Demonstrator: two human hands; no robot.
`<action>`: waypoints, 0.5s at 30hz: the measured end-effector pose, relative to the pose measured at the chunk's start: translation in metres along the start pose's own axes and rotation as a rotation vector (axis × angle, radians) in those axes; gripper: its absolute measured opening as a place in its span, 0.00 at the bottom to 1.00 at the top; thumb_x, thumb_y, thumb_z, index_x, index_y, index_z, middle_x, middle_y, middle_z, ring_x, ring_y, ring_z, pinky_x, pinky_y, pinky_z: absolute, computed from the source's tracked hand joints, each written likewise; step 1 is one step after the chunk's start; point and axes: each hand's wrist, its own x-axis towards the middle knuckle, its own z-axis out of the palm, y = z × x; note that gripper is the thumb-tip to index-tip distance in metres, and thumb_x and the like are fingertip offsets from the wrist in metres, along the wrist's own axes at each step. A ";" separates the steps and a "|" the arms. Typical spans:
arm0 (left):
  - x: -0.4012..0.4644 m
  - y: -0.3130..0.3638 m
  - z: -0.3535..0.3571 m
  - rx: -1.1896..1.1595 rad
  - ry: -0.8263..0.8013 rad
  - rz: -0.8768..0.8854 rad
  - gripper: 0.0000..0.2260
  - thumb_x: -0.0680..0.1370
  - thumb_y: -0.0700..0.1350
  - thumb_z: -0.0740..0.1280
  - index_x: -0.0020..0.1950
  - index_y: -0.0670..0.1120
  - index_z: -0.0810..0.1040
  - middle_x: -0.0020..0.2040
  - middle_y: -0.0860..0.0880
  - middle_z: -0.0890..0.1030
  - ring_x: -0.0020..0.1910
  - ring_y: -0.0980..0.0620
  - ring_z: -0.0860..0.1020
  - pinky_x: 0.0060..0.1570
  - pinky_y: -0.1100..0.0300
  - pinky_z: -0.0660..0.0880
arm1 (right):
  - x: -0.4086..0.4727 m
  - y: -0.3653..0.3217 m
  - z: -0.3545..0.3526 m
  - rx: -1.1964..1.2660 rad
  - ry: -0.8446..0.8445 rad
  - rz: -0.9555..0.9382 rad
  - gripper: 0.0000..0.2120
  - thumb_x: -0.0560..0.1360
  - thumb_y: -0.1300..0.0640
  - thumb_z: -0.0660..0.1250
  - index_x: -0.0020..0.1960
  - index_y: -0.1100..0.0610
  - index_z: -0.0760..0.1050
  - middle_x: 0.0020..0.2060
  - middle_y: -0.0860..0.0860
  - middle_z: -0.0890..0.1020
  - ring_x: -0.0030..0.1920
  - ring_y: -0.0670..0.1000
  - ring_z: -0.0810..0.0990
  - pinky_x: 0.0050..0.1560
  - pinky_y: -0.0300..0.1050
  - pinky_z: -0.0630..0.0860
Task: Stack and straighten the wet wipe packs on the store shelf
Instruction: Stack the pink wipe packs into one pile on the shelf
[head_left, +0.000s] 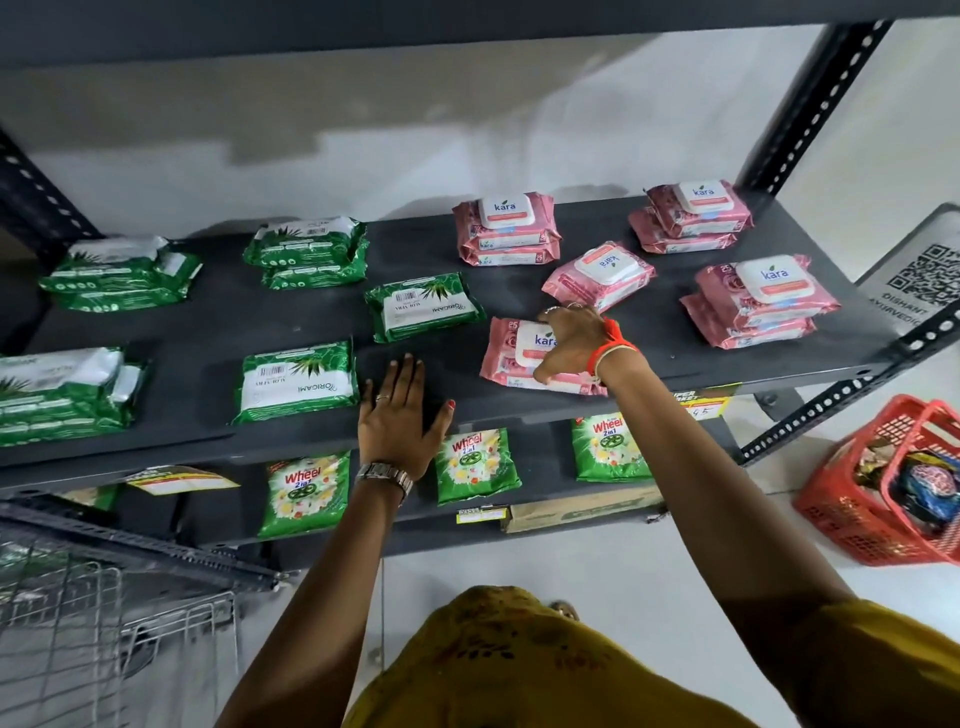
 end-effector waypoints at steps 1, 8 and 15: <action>0.000 0.000 0.000 0.002 0.002 -0.002 0.33 0.74 0.62 0.46 0.72 0.43 0.60 0.73 0.45 0.64 0.73 0.48 0.60 0.71 0.45 0.55 | 0.001 -0.001 -0.002 -0.019 -0.012 -0.038 0.25 0.63 0.52 0.73 0.57 0.58 0.74 0.59 0.60 0.79 0.60 0.63 0.76 0.65 0.62 0.71; -0.004 -0.002 0.003 0.015 0.014 0.019 0.33 0.74 0.62 0.46 0.72 0.44 0.59 0.73 0.46 0.63 0.73 0.48 0.60 0.71 0.45 0.55 | 0.013 0.019 -0.018 0.143 -0.090 -0.112 0.38 0.67 0.50 0.74 0.71 0.60 0.64 0.69 0.56 0.71 0.68 0.57 0.70 0.70 0.51 0.68; 0.000 0.001 0.001 0.024 0.012 -0.011 0.33 0.73 0.63 0.45 0.72 0.45 0.59 0.73 0.47 0.63 0.73 0.50 0.60 0.71 0.48 0.54 | 0.056 0.056 -0.061 -0.432 0.085 0.025 0.28 0.72 0.60 0.66 0.71 0.54 0.65 0.70 0.58 0.69 0.71 0.61 0.66 0.68 0.65 0.67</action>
